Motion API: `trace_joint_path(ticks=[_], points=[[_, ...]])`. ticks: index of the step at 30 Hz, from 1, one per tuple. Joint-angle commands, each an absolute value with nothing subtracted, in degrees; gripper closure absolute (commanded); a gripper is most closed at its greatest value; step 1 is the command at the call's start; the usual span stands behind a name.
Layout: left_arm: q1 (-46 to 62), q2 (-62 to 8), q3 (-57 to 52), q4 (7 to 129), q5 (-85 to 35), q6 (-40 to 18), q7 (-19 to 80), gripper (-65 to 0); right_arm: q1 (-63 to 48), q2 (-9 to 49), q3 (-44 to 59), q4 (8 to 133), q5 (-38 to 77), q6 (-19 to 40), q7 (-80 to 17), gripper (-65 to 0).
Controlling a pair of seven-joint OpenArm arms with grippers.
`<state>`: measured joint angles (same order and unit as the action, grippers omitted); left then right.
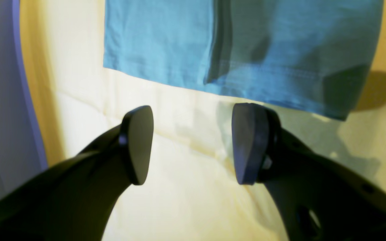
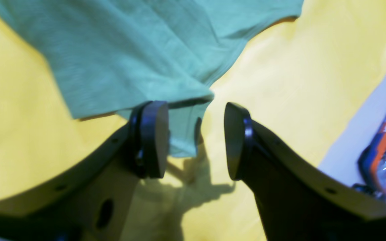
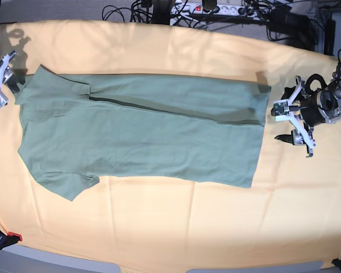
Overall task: Fold the T-shirt properly
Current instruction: 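Lower the folded edge onto the shirt and open both grippers, then grasp the folded edge again with both grippers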
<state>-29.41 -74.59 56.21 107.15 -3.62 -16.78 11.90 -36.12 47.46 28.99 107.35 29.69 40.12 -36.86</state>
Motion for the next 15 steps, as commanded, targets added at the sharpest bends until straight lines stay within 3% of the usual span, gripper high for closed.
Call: trace_joint_path(ticks=[1,6,10,15], points=[[-30.5,-75.6,55.4,107.6,-3.8,-16.1,11.0,-37.3,-36.6,48.7,29.7,108.0,29.9,40.0,-36.1,-28.7],[-30.5,-75.1,55.4,107.6,-6.9,-17.6,10.3,-37.3,-41.7,48.6,29.5,107.9,27.8,40.0,-32.7,-28.7],[-30.5,-74.0,55.4,107.6,-7.0,-19.1,10.3,-37.3,-44.2,48.3,29.5,107.8,20.5,40.0,-25.3,-28.7],[-30.5,-73.3,55.4,107.6,-6.9,-20.4,10.3,-37.3,-44.8,48.3,26.0,107.8,11.3,40.0,-23.0,-28.7]])
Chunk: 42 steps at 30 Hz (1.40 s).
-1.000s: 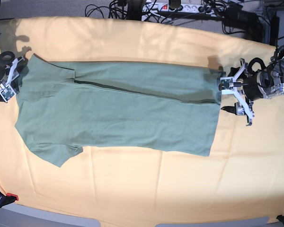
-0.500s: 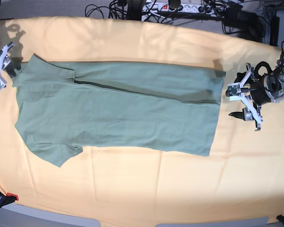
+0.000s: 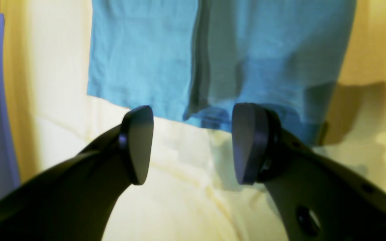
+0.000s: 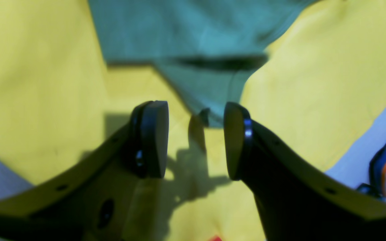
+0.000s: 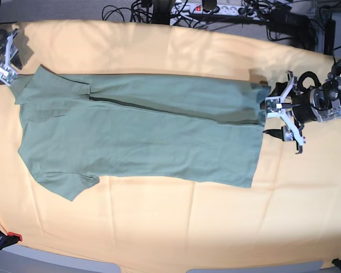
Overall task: Fold the T-shirt properly
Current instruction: 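Grasp the folded edge again with both grippers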
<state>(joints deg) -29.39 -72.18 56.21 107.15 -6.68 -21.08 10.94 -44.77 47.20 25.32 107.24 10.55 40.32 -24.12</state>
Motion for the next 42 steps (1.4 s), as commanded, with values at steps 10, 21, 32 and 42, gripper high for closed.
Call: trace_joint_path(ticks=[10,21,32,42], points=[[-30.5,-73.3,55.4,107.6,-7.0,-22.5,10.3,-37.3,-44.7,48.3,14.7,107.8,-3.0,24.5,-21.5,-36.3],[-30.5,-73.3,55.4,107.6,-7.0,-22.5,10.3,-37.3,-36.0,48.3,8.9,100.3,-2.5,22.6,-22.0,-36.4],[-30.5,-73.5,55.4,109.6,-8.0,-31.8,10.4,-37.3,-35.2,48.4,8.9,100.1,-3.1,22.5,-22.8,-13.1],[-30.3,-73.2,55.4,113.9,-10.3,-36.3,13.8,-37.3,-35.2,48.4,8.9,104.1,-2.3,22.0,-26.2,-7.9]])
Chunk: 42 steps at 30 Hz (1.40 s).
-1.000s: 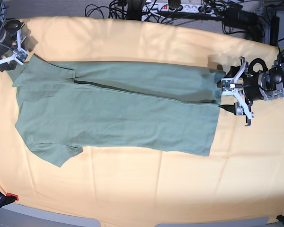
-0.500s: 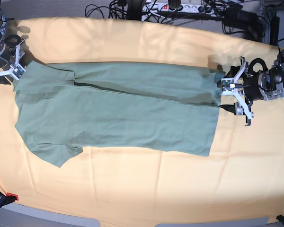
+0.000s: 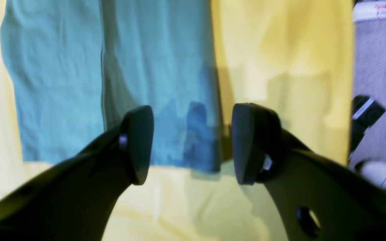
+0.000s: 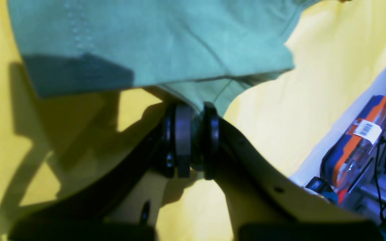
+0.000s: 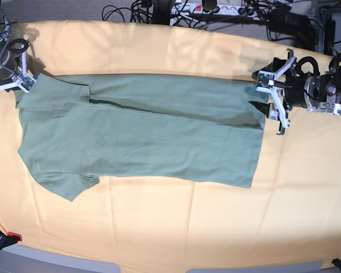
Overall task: Fold the T-shirt properly
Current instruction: 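Grasp the folded edge again with both grippers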
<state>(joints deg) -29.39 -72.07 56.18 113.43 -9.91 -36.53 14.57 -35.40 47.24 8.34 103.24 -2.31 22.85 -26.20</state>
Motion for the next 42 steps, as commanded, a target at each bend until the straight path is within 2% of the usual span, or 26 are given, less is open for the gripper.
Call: trace_joint_path(ticks=[1,5,7,16,21,24,26,30,32,34,36,37,39,42], points=[[-30.3,-73.2,55.4,113.9,-10.4,-36.3,14.1,-37.3,-35.2,48.4,8.9,104.1,-1.6,22.0,-26.2,-9.9],[-30.2,-73.0,55.5,113.7,-10.4,-38.4,14.0,-37.3,-35.2,48.4,8.9,104.1,-1.0,22.0,-26.2,-24.6],[-29.7,-72.7,55.5,112.8,-9.6,-39.3,14.0,-37.3,-35.3,48.4,8.9,104.1,-0.5,22.0,-26.6,-27.4],[-27.5,-67.1,55.5,105.2,-3.0,-34.9,13.5,-37.3,-35.3,48.4,8.9,104.1,1.5,22.1,-27.7,-27.4],[-27.5,-65.7,55.5,102.4,-3.0,-39.4,12.8,-37.3,-35.2,48.4,8.9,104.1,1.5,22.1,-28.3,-27.4],[-27.5,-65.7,55.5,101.8,-3.0,-40.0,11.2,-37.0,-35.2,48.4,8.9,104.1,1.5,22.0,-28.3,-27.4],[-27.5,-65.7,55.5,101.8,-2.8,-40.0,11.2,-30.9,-35.2,48.4,8.9,104.1,1.5,22.0,-28.3,-27.4],[-27.5,-65.7,55.5,101.8,-0.6,-38.6,11.2,-6.3,-35.2,48.4,8.9,104.1,1.5,22.0,-28.3,-27.4],[-27.6,-65.8,55.5,101.9,-0.7,-36.2,11.2,-0.6,-35.2,48.4,8.9,104.1,1.5,22.0,-28.3,-27.2],[-27.9,-65.9,55.5,102.4,-0.6,-34.8,11.2,0.0,-35.2,48.4,9.0,104.1,1.5,22.0,-28.3,-26.3],[-28.6,-65.9,55.5,103.2,-0.7,-34.7,11.2,0.0,-35.2,48.5,9.0,104.2,1.1,22.0,-28.3,-21.6],[-29.0,-65.9,55.5,103.6,-0.7,-34.7,11.2,0.0,-35.2,48.5,9.0,104.2,1.0,22.0,-28.3,-16.4],[-29.5,-65.9,55.5,104.2,-1.2,-34.7,11.2,0.0,-35.2,48.5,9.0,104.2,1.0,22.1,-28.3,-1.7],[-29.4,-65.9,55.5,104.3,-1.5,-34.8,11.2,0.0,-35.2,48.6,9.0,104.2,0.6,22.1,-28.3,0.0]])
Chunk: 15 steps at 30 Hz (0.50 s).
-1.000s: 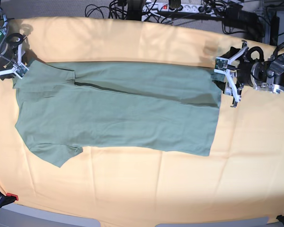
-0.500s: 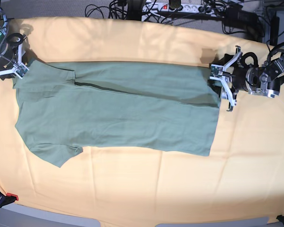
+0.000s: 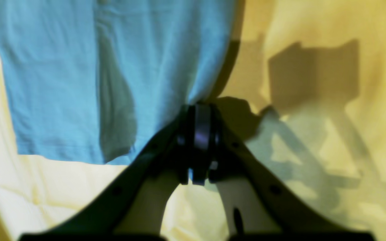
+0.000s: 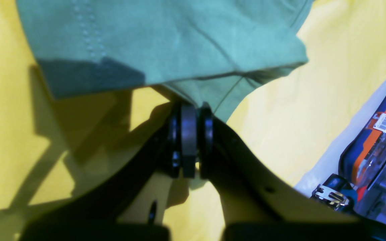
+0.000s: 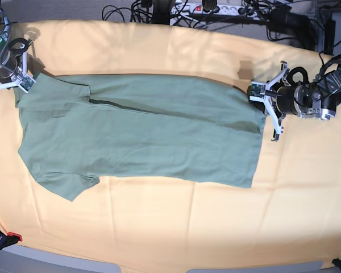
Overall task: Fold the T-shirt properly
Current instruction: 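Grasp the folded edge again with both grippers, then pull the folded shirt away from the table edge with both grippers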
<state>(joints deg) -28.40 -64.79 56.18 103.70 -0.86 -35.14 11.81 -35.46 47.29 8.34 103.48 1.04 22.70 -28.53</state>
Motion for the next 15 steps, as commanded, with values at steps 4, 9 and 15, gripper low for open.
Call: trace_joint_path(ticks=[4,9,15], points=[[-29.4,-66.8,55.5,105.1,-2.0,-36.8,11.2,0.0,-35.3,49.1,9.0,104.4,-2.6,24.8,-28.8,0.0],[-29.4,-70.6,55.5,108.3,-4.2,-40.0,10.5,0.0,-37.6,52.9,9.0,107.3,1.1,28.7,-31.9,0.0],[-29.4,-73.6,55.5,110.2,-4.1,-40.0,10.5,0.0,-43.0,57.9,9.0,111.4,1.3,28.1,-33.7,0.0]])
